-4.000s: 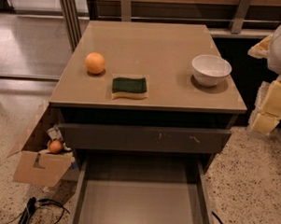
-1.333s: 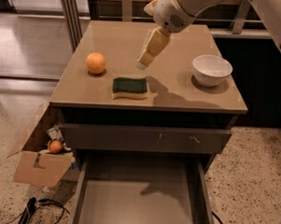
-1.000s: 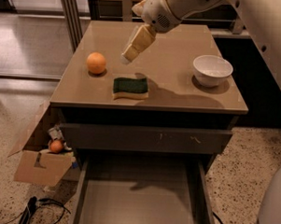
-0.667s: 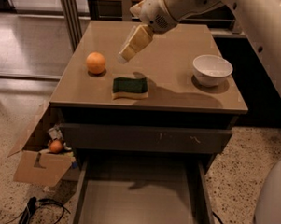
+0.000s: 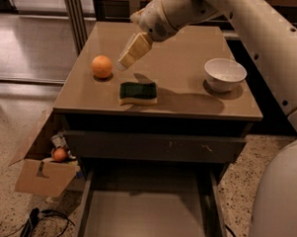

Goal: Place orange into middle drawer

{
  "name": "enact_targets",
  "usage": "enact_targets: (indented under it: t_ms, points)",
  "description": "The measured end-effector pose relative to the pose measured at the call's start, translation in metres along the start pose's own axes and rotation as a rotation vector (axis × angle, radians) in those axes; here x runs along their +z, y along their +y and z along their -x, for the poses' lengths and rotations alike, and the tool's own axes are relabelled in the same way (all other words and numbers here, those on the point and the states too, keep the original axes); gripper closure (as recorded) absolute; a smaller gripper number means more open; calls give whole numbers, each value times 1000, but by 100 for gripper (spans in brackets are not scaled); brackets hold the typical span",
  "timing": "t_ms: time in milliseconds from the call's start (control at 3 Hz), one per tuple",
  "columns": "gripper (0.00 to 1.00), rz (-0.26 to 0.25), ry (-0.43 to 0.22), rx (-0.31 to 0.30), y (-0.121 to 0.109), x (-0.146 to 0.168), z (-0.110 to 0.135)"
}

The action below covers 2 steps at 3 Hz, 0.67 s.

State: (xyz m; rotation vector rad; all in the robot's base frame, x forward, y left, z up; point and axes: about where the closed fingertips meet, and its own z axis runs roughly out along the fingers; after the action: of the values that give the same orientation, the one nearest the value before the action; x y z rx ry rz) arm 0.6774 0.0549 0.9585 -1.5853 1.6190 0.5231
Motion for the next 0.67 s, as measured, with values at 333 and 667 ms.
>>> enact_targets:
  t_ms: [333,667]
  points:
    - [0,2,-27,62,-11,42,-15]
    - [0,-13,-46,122,-22,76,-30]
